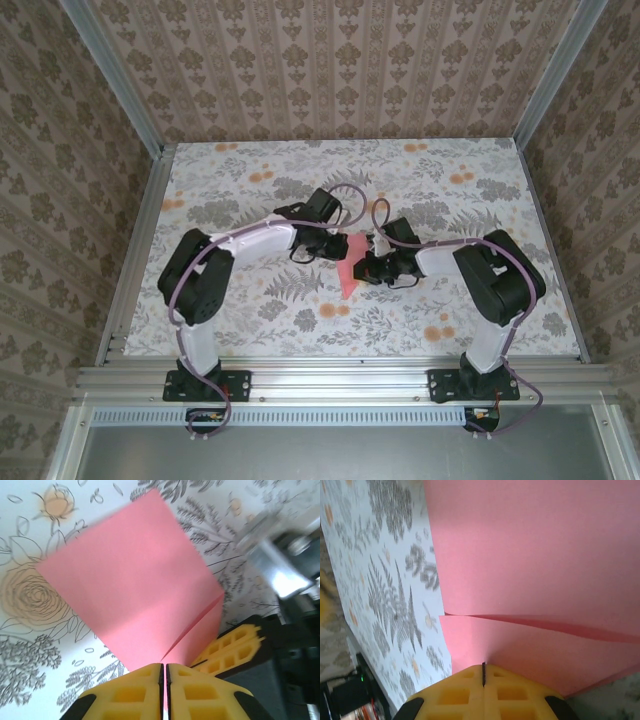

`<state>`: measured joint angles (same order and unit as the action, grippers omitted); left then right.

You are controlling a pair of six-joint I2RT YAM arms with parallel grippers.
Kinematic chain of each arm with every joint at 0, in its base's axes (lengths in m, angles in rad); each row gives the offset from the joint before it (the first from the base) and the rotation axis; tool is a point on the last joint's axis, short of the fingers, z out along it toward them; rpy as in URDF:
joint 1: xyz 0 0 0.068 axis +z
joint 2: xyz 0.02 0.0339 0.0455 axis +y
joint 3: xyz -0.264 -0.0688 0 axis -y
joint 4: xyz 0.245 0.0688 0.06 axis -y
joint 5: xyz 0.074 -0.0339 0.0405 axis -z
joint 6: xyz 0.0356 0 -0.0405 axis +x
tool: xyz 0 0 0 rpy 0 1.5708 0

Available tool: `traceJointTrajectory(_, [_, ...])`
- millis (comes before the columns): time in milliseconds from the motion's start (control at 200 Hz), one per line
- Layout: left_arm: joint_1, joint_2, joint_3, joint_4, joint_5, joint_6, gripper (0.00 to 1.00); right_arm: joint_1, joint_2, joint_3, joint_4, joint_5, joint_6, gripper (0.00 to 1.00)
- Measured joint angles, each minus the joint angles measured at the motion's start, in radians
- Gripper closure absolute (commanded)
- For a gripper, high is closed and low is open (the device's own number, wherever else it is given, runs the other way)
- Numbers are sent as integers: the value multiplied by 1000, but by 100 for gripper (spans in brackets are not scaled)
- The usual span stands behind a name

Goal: Fold a paper plane with a square sheet of paper (pick it up from the middle)
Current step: Third fold the triangle at the center of the table.

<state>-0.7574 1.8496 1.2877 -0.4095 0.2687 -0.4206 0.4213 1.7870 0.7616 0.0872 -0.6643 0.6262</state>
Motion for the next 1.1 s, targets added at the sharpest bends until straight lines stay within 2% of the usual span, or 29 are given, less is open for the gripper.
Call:
traceJointTrajectory(185, [-2, -38, -32, 26, 29, -34, 87, 5, -27, -8, -72, -26, -56, 92])
traceJointTrajectory(345, [-18, -26, -50, 28, 65, -37, 86, 5, -74, -8, -76, -24, -39, 86])
traceJointTrajectory(470, [-27, -11, -56, 28, 79, -37, 82, 5, -125, -17, -36, -21, 9, 86])
traceJointTrajectory(650, [-27, -10, -67, 27, 96, -37, 71, 5, -158, -57, 2, 0, 61, 88])
traceJointTrajectory(820, [-27, -8, -75, 26, 117, -32, 70, 5, -159, -96, 16, 6, 89, 88])
traceJointTrajectory(1010, [-27, 19, -75, 21, 150, -24, 76, 9, -159, -97, 30, 6, 105, 88])
traceJointTrajectory(1100, [-27, 22, -74, 11, 159, -11, 85, 9, -159, -97, 37, 6, 111, 88])
